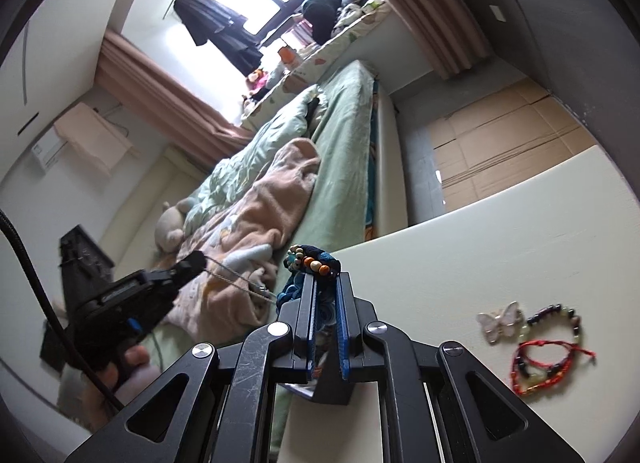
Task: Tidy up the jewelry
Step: 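Carry the blue strand over the black box with both tools and open the left tool, then open the right tool to drop the blue strand into the box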
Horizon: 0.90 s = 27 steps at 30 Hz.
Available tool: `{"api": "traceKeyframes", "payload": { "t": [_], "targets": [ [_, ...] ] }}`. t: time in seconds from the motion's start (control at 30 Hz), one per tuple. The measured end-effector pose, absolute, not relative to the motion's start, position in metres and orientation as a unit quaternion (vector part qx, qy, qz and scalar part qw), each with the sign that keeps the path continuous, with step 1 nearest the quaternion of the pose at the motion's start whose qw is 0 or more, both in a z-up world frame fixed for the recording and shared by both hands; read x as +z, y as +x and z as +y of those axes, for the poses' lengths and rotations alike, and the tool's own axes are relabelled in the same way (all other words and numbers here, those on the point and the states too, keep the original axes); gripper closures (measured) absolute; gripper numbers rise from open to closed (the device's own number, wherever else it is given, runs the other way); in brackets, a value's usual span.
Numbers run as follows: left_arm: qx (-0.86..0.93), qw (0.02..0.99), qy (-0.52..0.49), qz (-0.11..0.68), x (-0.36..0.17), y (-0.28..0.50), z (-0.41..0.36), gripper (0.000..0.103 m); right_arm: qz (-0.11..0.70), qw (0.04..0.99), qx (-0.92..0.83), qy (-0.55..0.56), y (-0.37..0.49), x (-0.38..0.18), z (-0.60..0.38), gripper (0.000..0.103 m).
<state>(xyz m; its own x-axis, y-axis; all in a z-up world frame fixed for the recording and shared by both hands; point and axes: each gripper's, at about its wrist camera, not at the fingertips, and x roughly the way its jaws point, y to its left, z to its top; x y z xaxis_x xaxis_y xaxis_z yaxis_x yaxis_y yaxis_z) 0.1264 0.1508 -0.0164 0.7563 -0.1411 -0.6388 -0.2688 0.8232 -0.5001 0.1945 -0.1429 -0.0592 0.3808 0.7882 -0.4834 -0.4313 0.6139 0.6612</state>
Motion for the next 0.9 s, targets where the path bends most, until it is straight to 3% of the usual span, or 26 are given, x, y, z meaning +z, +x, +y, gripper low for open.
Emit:
{"api": "traceKeyframes", "payload": {
  "t": [0.03, 0.1, 0.13, 0.17, 0.43, 0.47, 0.5, 0.53, 0.57, 0.9],
  "targets": [
    [0.039, 0.885, -0.301, 0.353, -0.02, 0.127, 0.154, 0.095, 0.406, 0.801, 0.384, 0.217, 0.194, -0.06, -0.139, 0.093],
    [0.039, 0.877, -0.315, 0.36, -0.024, 0.125, 0.161, 0.061, 0.408, 0.8, 0.388, 0.21, 0.192, -0.063, -0.129, 0.093],
    [0.04, 0.877, -0.316, 0.359, -0.025, 0.124, 0.163, 0.032, 0.411, 0.798, 0.389, 0.208, 0.192, -0.065, -0.124, 0.093],
    [0.048, 0.88, -0.315, 0.351, -0.024, 0.119, 0.164, 0.02, 0.413, 0.796, 0.391, 0.206, 0.192, -0.067, -0.12, 0.093],
    [0.063, 0.887, -0.304, 0.34, -0.017, 0.102, 0.17, 0.019, 0.418, 0.783, 0.423, 0.185, 0.188, -0.074, -0.075, 0.091],
    [0.062, 0.887, -0.305, 0.342, -0.017, 0.102, 0.17, 0.019, 0.424, 0.779, 0.429, 0.171, 0.189, -0.076, -0.066, 0.077],
    [0.061, 0.887, -0.303, 0.343, -0.017, 0.102, 0.169, 0.019, 0.437, 0.775, 0.427, 0.162, 0.191, -0.079, -0.06, 0.05],
    [0.061, 0.888, -0.301, 0.343, -0.016, 0.102, 0.168, 0.019, 0.451, 0.774, 0.417, 0.155, 0.192, -0.083, -0.058, 0.039],
    [0.061, 0.89, -0.296, 0.343, -0.015, 0.101, 0.166, 0.019, 0.451, 0.781, 0.403, 0.157, 0.191, -0.085, -0.062, 0.034],
    [0.031, 0.9, -0.266, 0.343, -0.015, 0.112, 0.122, 0.018, 0.446, 0.808, 0.337, 0.183, 0.186, -0.069, -0.137, 0.031]
  ]
}}
